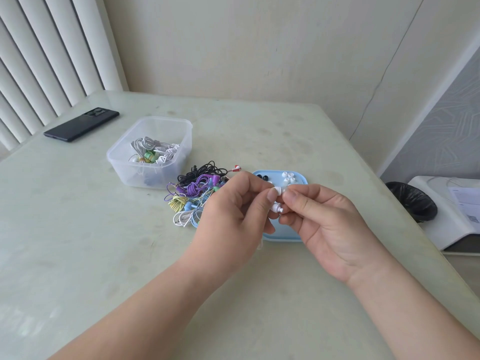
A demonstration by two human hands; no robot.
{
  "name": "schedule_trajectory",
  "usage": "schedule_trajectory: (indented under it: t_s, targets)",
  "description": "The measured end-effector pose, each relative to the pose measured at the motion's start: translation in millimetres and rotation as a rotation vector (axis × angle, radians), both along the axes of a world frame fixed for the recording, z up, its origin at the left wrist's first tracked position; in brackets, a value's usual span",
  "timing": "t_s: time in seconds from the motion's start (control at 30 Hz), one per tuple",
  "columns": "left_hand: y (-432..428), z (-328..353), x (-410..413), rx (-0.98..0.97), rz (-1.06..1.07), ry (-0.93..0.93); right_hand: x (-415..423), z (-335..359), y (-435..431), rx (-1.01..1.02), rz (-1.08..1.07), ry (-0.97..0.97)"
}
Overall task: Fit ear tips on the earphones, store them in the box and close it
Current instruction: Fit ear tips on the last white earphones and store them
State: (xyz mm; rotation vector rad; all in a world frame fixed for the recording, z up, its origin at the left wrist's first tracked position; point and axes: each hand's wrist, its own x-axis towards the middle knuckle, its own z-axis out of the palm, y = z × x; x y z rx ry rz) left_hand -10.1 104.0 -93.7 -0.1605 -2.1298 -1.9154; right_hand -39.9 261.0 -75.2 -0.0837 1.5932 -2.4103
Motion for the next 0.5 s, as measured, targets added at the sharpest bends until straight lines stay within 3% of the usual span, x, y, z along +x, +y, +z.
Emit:
schedule_trajectory:
  t_s: [0.3, 0.5]
  targets:
    - [2.1, -4.8, 0.2, -0.067, 0.073, 0.058, 5.8, -3.6, -8.7, -0.002, -0.074, 0.092]
    - [1.0, -1.8, 0.4, 0.031, 0.040, -0.023, 0.5, -7.1, -4.1, 0.018, -0.065, 0.092]
